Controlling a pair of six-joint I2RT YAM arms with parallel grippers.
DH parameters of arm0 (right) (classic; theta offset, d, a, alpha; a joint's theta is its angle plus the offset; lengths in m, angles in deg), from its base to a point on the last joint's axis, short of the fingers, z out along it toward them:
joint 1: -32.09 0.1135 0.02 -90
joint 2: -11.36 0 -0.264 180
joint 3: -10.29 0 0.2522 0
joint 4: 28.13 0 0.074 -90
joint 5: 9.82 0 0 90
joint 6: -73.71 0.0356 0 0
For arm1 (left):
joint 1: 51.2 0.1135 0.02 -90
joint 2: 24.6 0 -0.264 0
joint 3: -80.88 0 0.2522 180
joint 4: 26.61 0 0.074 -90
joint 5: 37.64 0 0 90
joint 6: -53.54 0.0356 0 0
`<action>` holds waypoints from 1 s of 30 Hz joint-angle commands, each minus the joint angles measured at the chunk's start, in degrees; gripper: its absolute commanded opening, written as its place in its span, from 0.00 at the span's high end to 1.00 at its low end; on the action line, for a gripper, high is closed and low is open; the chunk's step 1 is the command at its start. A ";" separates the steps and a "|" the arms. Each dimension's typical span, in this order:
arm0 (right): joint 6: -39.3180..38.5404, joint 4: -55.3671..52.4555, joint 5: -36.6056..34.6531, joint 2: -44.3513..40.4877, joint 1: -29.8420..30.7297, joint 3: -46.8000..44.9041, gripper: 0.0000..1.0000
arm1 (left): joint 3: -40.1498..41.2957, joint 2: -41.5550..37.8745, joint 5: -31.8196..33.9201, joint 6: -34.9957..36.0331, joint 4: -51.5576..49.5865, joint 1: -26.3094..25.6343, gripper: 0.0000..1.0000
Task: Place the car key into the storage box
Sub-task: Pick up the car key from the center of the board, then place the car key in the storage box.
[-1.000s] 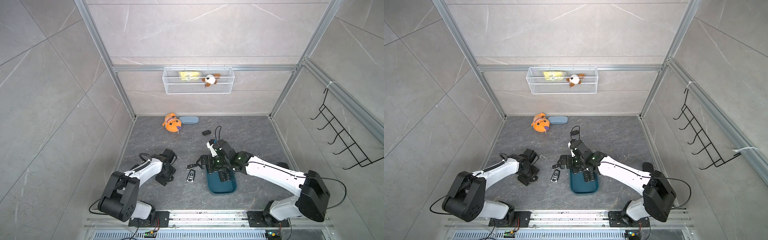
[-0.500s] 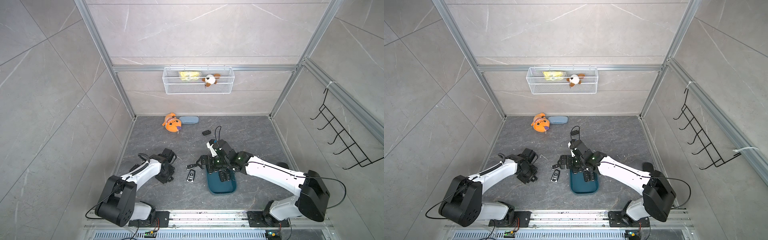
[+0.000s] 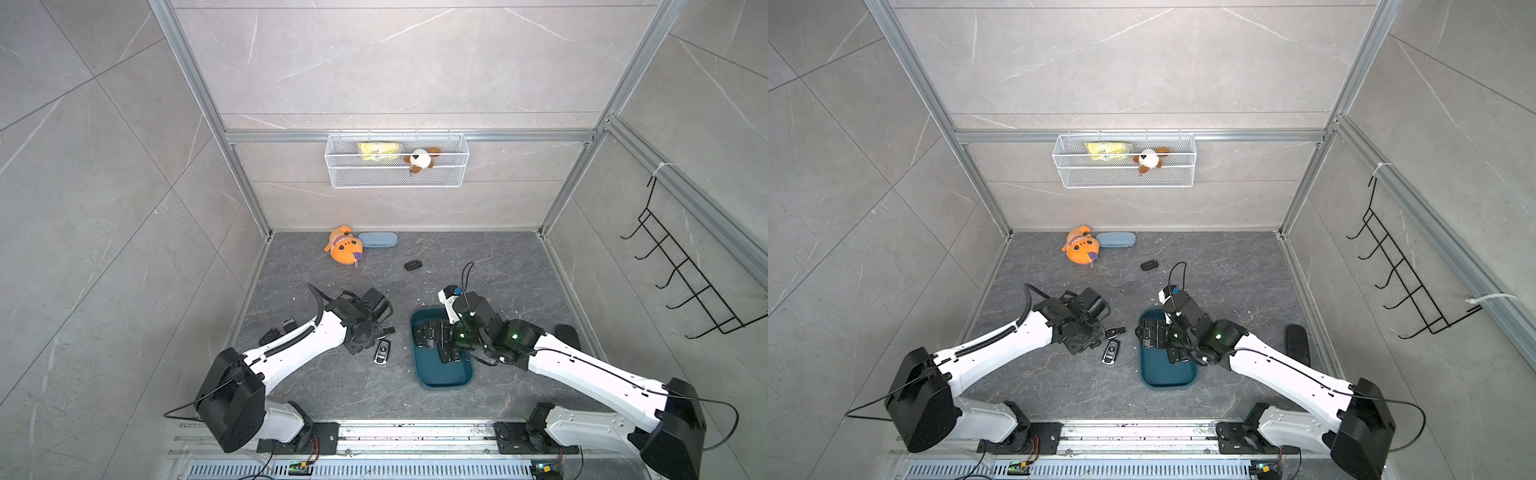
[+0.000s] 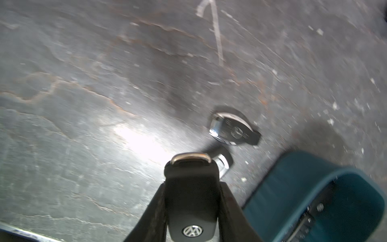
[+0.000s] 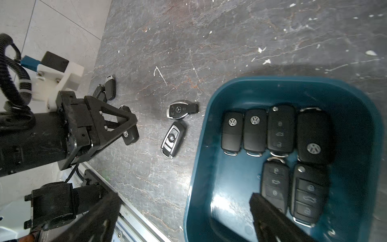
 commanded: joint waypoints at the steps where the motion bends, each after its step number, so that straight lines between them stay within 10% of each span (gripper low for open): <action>1: -0.98 -5.19 -3.33 -4.38 -0.64 -2.12 0.01 | -5.59 3.75 4.33 -1.40 -3.88 -4.04 0.69; 30: 6.11 -23.54 -11.00 -35.14 -1.05 -13.70 0.01 | -34.42 35.81 -5.11 15.88 -5.82 -17.24 0.67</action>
